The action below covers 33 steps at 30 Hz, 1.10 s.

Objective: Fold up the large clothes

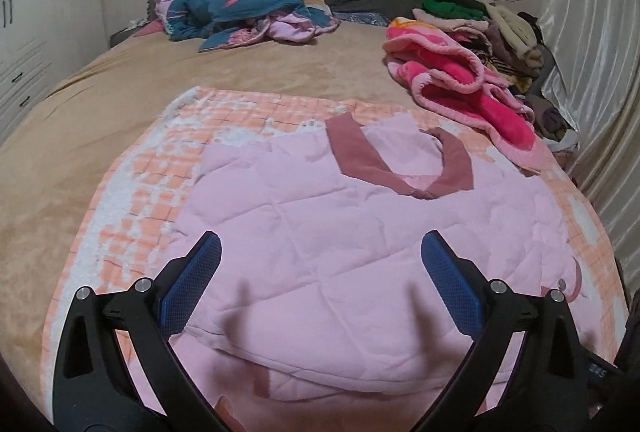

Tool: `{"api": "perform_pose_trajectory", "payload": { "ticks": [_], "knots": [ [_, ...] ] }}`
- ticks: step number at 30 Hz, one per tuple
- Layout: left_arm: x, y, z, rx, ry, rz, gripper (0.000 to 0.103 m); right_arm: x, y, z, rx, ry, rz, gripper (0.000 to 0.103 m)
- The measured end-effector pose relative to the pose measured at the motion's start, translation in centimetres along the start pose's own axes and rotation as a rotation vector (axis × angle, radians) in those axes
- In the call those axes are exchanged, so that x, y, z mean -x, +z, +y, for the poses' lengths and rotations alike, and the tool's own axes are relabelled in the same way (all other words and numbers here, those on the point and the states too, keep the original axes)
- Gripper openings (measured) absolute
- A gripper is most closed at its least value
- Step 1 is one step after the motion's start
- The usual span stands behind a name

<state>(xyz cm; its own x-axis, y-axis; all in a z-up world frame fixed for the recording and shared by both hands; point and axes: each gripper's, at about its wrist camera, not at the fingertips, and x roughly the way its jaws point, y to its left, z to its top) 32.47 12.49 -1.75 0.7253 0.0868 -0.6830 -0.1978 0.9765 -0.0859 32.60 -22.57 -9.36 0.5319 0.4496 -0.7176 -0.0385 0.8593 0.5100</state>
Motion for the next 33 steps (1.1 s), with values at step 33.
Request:
{"api": "perform_pose_trajectory", "payload": {
  "ticks": [33],
  "knots": [
    [-4.6, -2.5, -3.7, -0.078, -0.140, 0.152, 0.087, 3.2, 7.3, 2.3, 0.270, -0.177, -0.210, 0.024]
  ]
}}
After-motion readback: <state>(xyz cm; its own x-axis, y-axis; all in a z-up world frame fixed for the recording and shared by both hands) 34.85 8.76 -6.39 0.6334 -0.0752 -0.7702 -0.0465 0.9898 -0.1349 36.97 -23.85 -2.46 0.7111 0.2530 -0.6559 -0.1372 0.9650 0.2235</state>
